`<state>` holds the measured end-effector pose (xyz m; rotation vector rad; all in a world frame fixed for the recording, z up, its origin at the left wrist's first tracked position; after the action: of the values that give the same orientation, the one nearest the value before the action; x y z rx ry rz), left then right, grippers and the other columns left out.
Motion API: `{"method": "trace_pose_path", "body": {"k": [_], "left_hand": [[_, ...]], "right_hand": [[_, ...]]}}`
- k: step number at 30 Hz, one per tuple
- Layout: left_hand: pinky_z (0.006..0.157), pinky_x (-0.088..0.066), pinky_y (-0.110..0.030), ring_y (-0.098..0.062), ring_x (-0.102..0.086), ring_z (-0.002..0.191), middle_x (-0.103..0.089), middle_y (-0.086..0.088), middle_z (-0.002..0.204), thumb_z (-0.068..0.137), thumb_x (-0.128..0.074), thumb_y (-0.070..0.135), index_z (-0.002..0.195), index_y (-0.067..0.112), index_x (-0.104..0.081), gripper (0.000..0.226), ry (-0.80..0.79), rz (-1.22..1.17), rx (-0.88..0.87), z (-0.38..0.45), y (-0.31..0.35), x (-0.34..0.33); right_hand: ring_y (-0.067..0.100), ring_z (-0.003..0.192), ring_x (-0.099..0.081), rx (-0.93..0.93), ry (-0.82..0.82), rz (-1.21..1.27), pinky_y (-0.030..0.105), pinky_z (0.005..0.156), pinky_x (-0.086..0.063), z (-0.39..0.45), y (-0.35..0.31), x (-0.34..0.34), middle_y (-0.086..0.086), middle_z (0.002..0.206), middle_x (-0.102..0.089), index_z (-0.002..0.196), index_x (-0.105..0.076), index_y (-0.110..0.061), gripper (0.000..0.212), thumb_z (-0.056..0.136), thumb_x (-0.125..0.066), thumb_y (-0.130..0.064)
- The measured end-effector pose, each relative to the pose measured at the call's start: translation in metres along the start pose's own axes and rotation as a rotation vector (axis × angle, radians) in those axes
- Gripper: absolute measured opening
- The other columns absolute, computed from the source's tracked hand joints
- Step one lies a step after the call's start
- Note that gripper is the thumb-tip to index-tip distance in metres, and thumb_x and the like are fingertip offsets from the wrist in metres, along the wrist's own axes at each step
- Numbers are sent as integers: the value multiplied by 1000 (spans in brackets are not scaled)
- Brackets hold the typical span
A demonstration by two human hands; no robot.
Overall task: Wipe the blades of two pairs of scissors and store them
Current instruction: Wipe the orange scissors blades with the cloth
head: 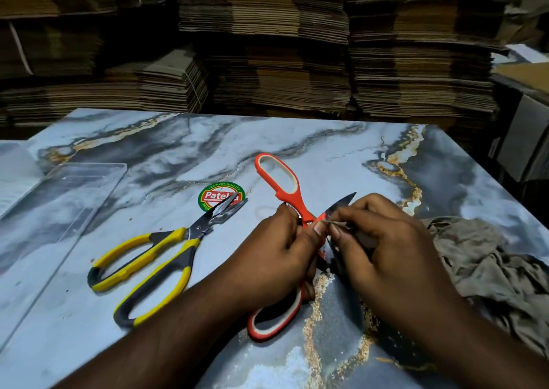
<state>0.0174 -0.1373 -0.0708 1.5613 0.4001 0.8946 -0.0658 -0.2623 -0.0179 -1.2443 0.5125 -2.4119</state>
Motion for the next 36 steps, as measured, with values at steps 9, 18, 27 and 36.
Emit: {"method": "trace_pose_path", "body": {"k": [9, 18, 27, 36], "left_hand": [[69, -57, -66, -34, -71, 58, -68, -5, 67, 97, -50, 59, 100, 12, -46, 47, 45, 16, 19, 3, -3, 3], [66, -58, -62, -33, -71, 54, -67, -7, 63, 98, -51, 56, 96, 9, -45, 47, 36, -29, -6, 1, 3, 0], [68, -59, -64, -34, -72, 55, -67, -2, 62, 99, -50, 54, 97, 9, -44, 46, 25, -22, -4, 1, 4, 2], [68, -58, -62, -30, -72, 56, -69, -6, 67, 97, -48, 61, 99, 11, -45, 49, 57, 37, -2, -1, 3, 2]], "right_hand": [[11, 79, -60, -49, 39, 15, 40, 67, -53, 1, -1, -3, -7, 86, -59, 99, -77, -25, 14, 93, -64, -24], [14, 78, -56, -66, 92, -75, 38, 68, -49, 16, 1, -4, -6, 88, -53, 98, -76, -23, 17, 96, -60, -27], [16, 76, -57, -34, 86, -85, 34, 66, -49, 6, -2, -2, -6, 84, -55, 99, -79, -24, 16, 93, -64, -24], [16, 77, -58, -1, 127, -126, 30, 68, -45, 5, -6, -1, -4, 87, -59, 103, -79, -19, 17, 94, -65, -21]]}}
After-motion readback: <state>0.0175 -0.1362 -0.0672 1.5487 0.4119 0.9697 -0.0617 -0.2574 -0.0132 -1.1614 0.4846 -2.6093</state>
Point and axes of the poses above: each hand's wrist, its own z-axis towards the middle knuckle, its own x-axis out of the back of the hand, y = z × x, the point moved 7 cm from there along z, towards the middle knuckle
